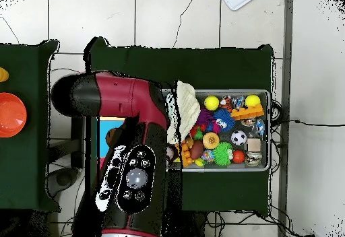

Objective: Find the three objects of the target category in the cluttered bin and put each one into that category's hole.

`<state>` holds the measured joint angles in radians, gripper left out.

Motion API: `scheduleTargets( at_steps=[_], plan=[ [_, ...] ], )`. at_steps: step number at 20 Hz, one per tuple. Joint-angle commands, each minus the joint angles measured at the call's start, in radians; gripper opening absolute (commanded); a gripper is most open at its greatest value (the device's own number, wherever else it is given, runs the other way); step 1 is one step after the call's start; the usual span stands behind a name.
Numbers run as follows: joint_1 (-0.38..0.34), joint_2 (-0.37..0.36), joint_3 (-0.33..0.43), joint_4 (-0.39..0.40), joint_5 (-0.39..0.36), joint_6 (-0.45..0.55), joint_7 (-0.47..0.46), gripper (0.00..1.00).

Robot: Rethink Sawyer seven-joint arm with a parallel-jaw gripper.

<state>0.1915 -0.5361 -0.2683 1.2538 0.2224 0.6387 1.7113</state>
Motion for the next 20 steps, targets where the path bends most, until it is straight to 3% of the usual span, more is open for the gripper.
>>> scheduleTargets(
  at_steps=[1, 20],
  plan=[
    [0.01, 0.033, 0.016, 0.125, 0.033, 0.135, 0.289, 0.0],
    [0.031, 0.051, -0.004, 0.125, 0.035, 0.135, 0.285, 0.0]
  ],
)
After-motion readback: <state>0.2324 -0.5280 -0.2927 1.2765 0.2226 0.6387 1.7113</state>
